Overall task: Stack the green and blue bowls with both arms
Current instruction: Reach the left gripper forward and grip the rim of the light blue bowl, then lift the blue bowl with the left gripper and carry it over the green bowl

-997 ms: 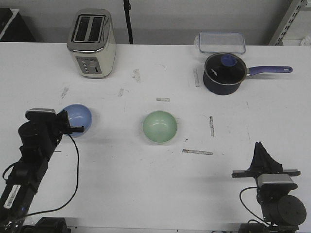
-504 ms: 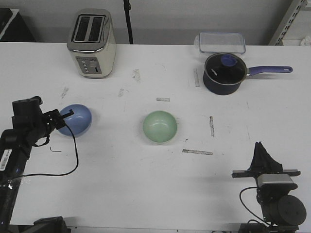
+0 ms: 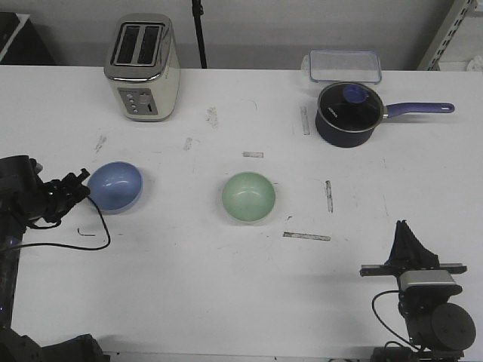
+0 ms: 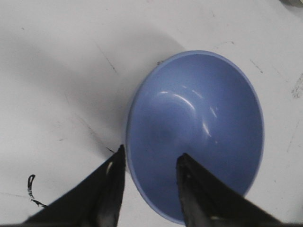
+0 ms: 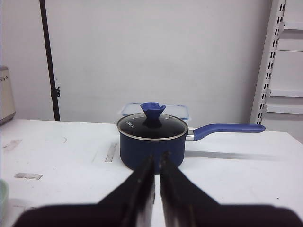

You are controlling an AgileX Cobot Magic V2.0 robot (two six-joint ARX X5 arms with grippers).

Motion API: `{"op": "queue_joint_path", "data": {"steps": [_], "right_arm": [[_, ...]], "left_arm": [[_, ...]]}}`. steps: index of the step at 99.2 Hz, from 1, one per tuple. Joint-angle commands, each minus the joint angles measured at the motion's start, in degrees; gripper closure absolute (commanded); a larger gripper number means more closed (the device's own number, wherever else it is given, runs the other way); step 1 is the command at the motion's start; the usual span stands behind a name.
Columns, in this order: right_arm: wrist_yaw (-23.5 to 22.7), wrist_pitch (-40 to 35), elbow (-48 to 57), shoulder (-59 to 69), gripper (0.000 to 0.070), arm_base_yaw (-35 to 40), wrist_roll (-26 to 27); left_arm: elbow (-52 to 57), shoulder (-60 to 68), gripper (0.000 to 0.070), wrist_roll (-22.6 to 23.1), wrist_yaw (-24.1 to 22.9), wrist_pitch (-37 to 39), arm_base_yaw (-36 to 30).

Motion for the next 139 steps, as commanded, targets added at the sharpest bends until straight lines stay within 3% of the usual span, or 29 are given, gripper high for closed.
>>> {"op": "queue_joint_path", "data": {"steps": [1,12,30,77,95,104,122,139], "right_arm": [[0.15,0.87,0.09,-0.11,0.069,0.02,-0.24],[0.15,0.87,0.09,-0.11,0.069,0.02,-0.24],[0.15,0.87,0.09,-0.11,0.069,0.02,-0.24],[0.15,0.87,0.09,-0.11,0.069,0.02,-0.24],[0.15,0.87,0.09,-0.11,0.069,0.02,-0.24],[0.15,0.87,0.09,-0.11,0.069,0.02,-0.24],[0.15,0.87,0.09,-0.11,0.069,0.02,-0.24],[0.15,0.87,0.09,-0.11,0.069,0.02,-0.24]], "left_arm": [[1.25,1.36,0.0343,0.31,0.24,0.17,0.66],[1.25,1.79,0.0249,0.35,0.13,0.33,0.94],[1.25,3.41,0.025,1.38,-2.71,1.66,0.79],[1.25,8.79,0.0272,1.38,-2.73,4.52,-2.45],[1.22,11.61,0.0382,1.38,-4.13,4.63,-3.1],[1.25,12.07,0.0402,1.38,-4.26,4.68,-3.41],[1.22,12.07,0.0585,1.38,-4.31,4.7,-3.41],[1.22,12.17,0.0595,1.38,-5.64,4.7,-3.41]]}}
